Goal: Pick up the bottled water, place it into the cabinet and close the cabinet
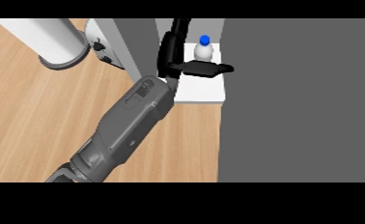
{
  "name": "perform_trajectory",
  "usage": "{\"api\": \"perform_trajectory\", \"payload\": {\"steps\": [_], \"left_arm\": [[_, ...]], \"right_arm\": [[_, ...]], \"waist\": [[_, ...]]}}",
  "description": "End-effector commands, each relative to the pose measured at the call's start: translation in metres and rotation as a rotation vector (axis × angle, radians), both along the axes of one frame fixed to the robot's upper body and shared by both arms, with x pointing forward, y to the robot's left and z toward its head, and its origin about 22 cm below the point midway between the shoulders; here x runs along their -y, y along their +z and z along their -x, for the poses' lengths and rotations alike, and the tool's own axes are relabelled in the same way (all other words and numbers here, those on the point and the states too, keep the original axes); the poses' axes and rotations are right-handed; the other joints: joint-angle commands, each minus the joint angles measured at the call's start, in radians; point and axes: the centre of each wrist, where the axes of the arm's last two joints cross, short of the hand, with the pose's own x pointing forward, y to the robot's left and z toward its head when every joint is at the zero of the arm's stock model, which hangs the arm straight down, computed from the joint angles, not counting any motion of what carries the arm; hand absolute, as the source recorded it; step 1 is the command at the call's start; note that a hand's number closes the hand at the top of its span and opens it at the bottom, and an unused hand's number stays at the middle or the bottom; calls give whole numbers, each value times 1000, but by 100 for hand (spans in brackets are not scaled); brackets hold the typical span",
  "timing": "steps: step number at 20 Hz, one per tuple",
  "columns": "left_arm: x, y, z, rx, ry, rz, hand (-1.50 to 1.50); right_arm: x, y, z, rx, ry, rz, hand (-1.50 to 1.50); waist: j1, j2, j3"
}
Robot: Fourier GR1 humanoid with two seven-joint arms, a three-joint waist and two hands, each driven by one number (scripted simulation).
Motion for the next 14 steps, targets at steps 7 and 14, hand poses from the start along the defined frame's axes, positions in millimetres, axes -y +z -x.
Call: {"api": "perform_trajectory", "payload": {"steps": [7,14], "left_arm": [[-7,-19,74,-12,-96,84,-150],[-29,-33,134,-19,-65,114,-150]], "right_arm": [[-21,32,-8,63,13,27,-150],[-33,31,-5,25,105,28,-150]], "waist": [[18,0,0],[6,1,0]]}}
